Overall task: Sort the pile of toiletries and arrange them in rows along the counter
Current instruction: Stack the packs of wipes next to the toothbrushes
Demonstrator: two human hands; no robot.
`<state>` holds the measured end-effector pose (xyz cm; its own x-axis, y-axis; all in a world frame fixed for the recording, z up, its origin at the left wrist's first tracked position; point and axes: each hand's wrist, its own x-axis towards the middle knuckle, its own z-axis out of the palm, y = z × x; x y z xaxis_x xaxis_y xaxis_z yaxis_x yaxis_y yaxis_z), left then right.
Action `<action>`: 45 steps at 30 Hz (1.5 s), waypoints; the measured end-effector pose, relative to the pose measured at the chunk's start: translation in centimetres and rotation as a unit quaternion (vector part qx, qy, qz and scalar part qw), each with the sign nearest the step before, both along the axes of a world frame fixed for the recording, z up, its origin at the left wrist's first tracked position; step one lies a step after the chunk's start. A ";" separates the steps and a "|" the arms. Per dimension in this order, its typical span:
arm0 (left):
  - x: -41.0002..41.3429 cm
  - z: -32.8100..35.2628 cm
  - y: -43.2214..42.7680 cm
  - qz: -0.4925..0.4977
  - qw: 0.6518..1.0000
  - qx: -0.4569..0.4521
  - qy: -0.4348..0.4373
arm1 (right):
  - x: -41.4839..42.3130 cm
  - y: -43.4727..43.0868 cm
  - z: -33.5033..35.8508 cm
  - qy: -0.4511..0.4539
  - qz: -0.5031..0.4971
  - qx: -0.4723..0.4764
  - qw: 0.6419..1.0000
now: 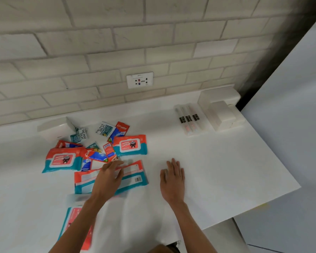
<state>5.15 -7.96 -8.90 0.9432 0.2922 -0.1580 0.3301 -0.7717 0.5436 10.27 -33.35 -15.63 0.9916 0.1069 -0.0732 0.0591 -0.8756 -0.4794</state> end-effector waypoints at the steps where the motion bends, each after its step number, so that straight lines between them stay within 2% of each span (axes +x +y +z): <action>1: -0.5 -0.2 0.5 -0.014 1.000 -0.004 0.000 | -0.5 0.8 0.2 0.007 0.004 0.007 1.000; 5: -2.3 -0.9 2.5 -0.069 0.997 -0.021 0.023 | -2.7 4.6 0.8 0.033 0.017 0.027 0.999; 9: -2.5 -1.0 3.0 -0.109 0.992 0.007 0.061 | -4.6 8.1 1.5 0.008 -0.011 0.059 0.998; 16: -1.3 -0.5 2.9 -0.155 0.979 0.050 0.127 | -4.6 11.1 2.0 0.125 -0.082 0.151 0.977; 19: -1.2 -0.5 3.0 -0.169 0.977 0.042 0.122 | -4.0 10.9 2.3 0.165 -0.101 0.168 0.967; 24: -1.2 0.0 2.4 -0.174 0.980 0.013 0.093 | -4.2 8.9 3.9 0.215 -0.108 0.284 0.928; 29: -0.7 0.7 1.1 -0.151 0.987 -0.012 0.060 | -4.6 7.8 5.3 0.201 -0.087 0.299 0.929; 32: -0.2 0.9 0.7 -0.119 0.990 -0.056 0.052 | -4.6 6.5 6.4 0.159 -0.078 0.296 0.939; 36: 0.0 1.2 0.3 -0.049 0.993 -0.103 -0.023 | -5.1 4.6 7.9 0.034 -0.054 0.300 0.952; 38: 0.1 1.6 -0.2 -0.001 0.988 -0.153 -0.016 | -5.2 3.6 8.0 -0.056 -0.028 0.260 0.964; 39: 0.3 1.8 -0.8 0.035 0.977 -0.208 0.024 | -5.3 3.2 7.8 -0.099 -0.009 0.228 0.969; 40: 0.6 1.9 -1.4 0.083 0.952 -0.284 0.082 | -5.4 2.8 7.5 -0.134 0.015 0.201 0.970; 42: 1.3 2.0 -2.9 0.167 0.872 -0.418 0.192 | -5.7 2.1 6.4 -0.177 0.070 0.167 0.967; 43: 1.4 1.9 -3.6 0.188 0.835 -0.470 0.214 | -5.9 1.8 5.8 -0.189 0.097 0.155 0.965; 45: 1.7 1.1 -4.8 0.187 0.802 -0.528 0.207 | -6.5 1.3 4.1 -0.195 0.134 0.130 0.963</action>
<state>6.84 -12.78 -7.85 0.6238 0.0384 -0.7806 0.7521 0.2424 0.6129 3.81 -32.02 -11.56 0.8726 0.3263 0.3634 0.4857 -0.6577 -0.5758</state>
